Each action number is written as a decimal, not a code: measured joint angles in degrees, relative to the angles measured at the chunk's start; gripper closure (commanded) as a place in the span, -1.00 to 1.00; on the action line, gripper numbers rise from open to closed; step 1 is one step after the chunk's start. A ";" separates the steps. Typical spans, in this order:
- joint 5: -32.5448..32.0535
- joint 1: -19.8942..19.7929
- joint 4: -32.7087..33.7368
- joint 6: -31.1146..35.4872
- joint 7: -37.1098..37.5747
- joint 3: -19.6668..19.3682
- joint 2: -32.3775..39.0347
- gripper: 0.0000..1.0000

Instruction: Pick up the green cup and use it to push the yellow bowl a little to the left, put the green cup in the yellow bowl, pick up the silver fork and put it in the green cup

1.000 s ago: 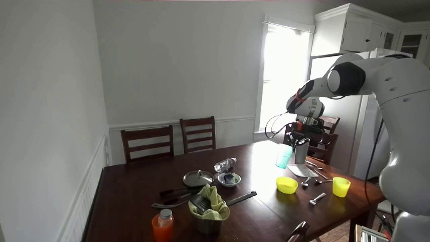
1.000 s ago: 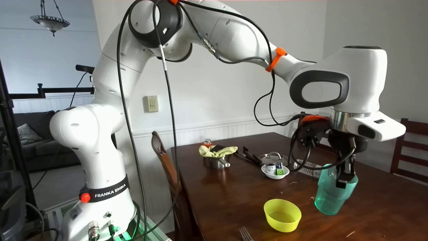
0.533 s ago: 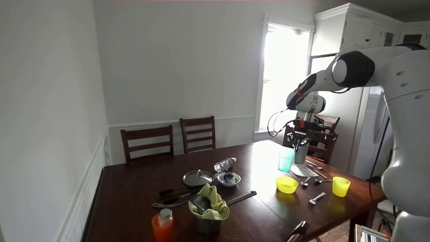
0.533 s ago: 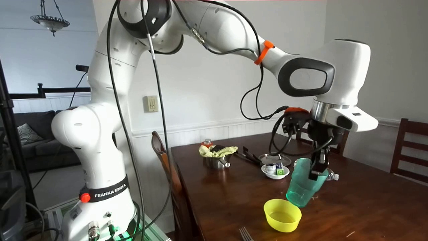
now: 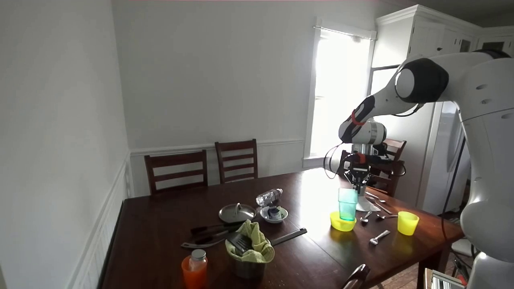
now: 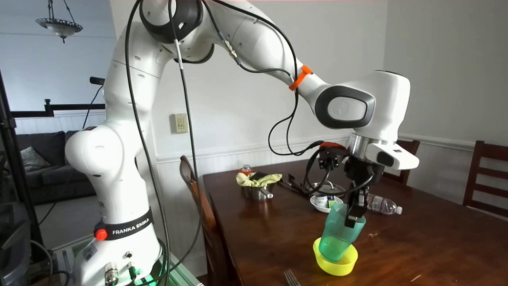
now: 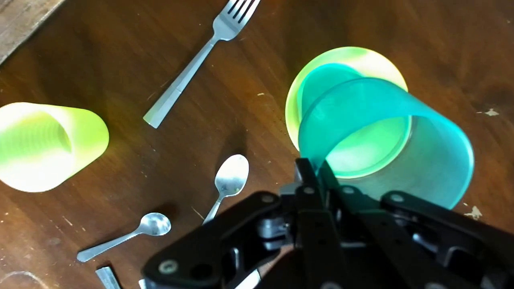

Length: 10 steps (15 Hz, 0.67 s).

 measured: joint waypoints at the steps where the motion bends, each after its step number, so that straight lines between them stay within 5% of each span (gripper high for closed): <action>1: -0.03 0.57 -1.02 1.49 -0.09 -0.16 -0.01 0.98; 10: 1.20 4.56 -6.94 12.31 -0.20 -0.18 -0.23 0.98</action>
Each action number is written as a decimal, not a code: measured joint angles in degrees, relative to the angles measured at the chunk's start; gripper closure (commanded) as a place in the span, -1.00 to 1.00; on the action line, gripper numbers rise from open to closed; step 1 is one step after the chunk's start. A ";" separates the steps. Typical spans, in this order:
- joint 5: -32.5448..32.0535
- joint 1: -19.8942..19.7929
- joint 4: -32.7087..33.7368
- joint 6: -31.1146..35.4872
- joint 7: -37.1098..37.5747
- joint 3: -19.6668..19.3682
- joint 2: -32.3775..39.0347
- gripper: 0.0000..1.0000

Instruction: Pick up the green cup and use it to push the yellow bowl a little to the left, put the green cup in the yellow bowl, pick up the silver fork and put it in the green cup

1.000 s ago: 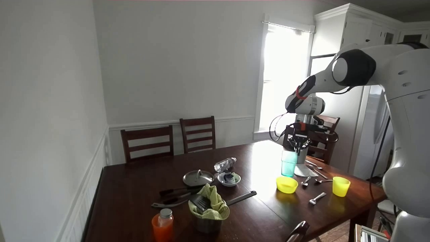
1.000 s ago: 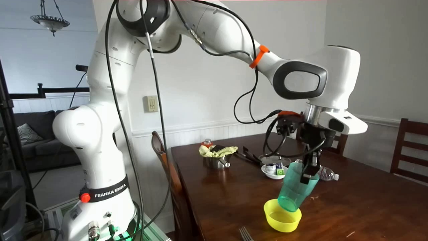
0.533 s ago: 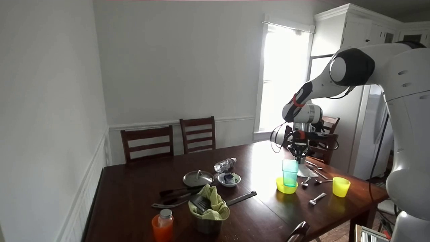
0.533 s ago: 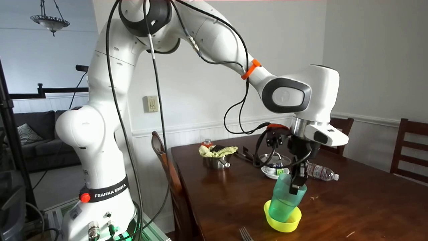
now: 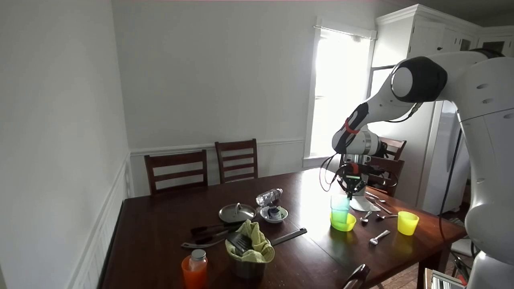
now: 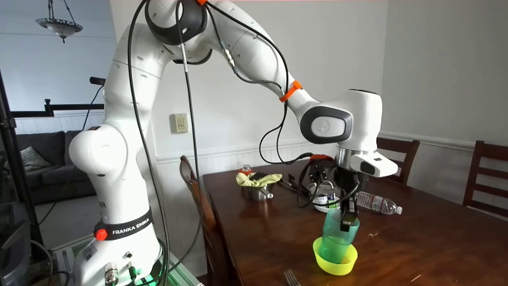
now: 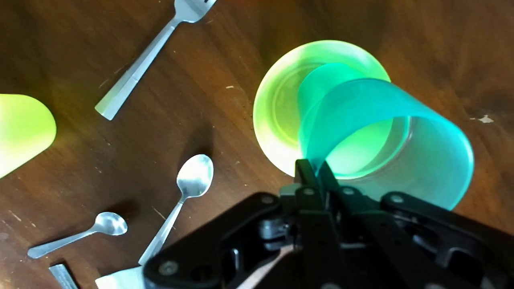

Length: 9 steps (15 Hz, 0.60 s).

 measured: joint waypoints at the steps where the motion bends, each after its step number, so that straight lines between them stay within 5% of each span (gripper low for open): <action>1: 0.33 0.37 -0.29 0.83 -0.07 0.02 -0.08 0.98; 9: 8.68 1.74 -1.99 8.07 -3.53 3.50 -0.10 0.98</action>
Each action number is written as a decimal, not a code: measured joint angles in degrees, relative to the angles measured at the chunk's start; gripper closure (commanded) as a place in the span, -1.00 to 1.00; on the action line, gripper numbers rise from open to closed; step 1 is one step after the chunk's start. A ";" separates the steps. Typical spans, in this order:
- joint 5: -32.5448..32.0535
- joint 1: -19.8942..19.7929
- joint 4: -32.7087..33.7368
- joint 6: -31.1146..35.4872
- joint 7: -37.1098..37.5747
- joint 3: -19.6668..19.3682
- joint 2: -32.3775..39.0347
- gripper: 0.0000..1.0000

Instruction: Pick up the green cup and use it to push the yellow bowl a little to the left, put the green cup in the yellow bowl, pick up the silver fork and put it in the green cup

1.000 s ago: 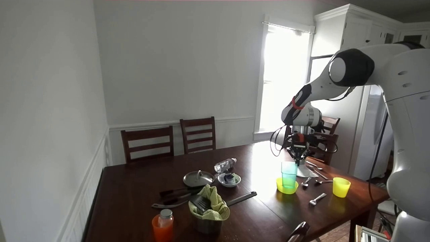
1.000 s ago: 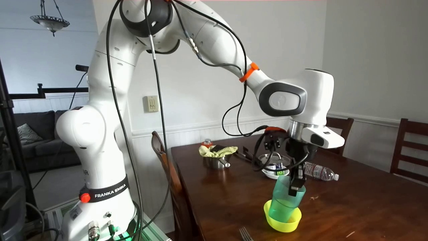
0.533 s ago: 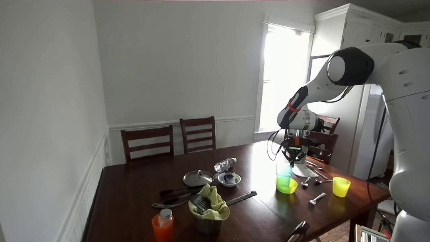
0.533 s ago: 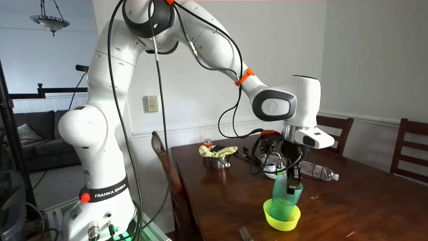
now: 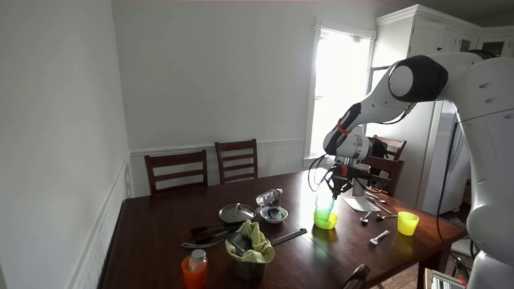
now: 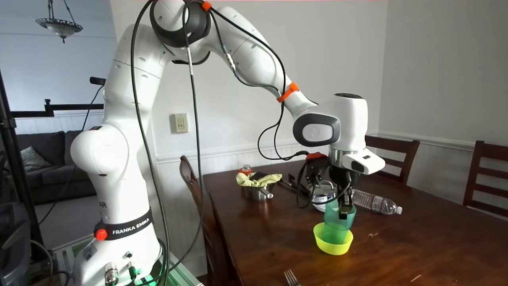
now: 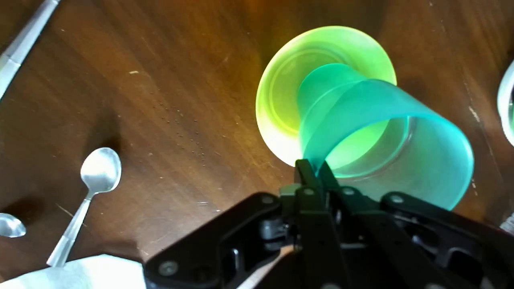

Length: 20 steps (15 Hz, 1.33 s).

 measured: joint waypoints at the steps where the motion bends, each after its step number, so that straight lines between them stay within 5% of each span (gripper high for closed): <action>1: 0.61 0.12 -0.09 0.83 -0.67 0.55 0.05 0.98; 3: 0.88 0.42 -0.35 2.06 -1.93 1.25 0.09 0.98; 5: 0.88 0.55 -0.57 2.67 -3.43 1.50 0.04 0.39; 15: 0.88 0.65 -2.94 4.20 -6.07 1.53 -3.66 -0.96; 20: -3.89 2.96 -3.28 -3.76 6.40 -4.06 -8.57 -1.00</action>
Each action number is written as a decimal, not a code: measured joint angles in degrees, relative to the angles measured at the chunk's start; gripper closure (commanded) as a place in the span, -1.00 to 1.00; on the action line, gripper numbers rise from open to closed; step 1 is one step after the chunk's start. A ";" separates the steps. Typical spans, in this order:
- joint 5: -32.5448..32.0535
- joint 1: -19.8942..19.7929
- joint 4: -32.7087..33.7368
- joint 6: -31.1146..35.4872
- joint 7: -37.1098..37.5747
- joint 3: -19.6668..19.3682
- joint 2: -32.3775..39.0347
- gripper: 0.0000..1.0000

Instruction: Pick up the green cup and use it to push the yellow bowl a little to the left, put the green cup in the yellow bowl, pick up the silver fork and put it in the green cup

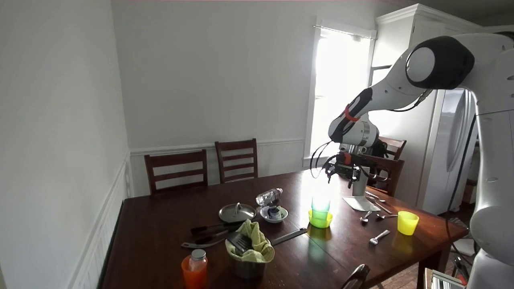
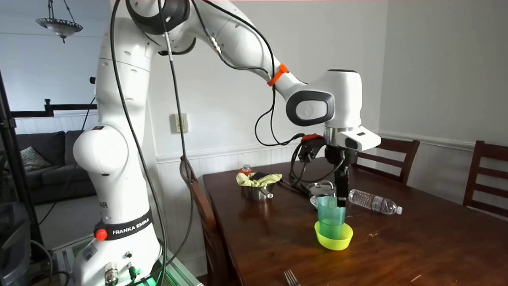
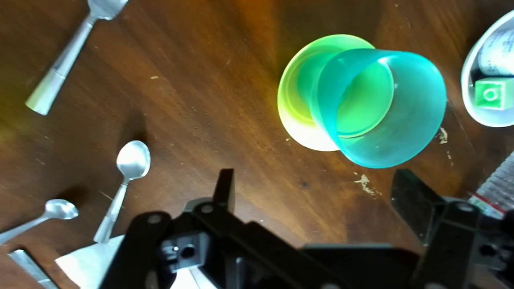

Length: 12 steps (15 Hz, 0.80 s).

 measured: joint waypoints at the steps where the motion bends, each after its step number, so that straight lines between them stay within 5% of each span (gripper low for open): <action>1: -2.09 0.65 -0.03 -1.78 3.74 -1.43 -0.80 -1.00; 5: -9.56 2.40 -0.26 -7.89 15.55 -5.46 -3.08 -1.00; 12: -10.61 2.53 -0.27 -9.63 16.22 -6.21 -3.60 -1.00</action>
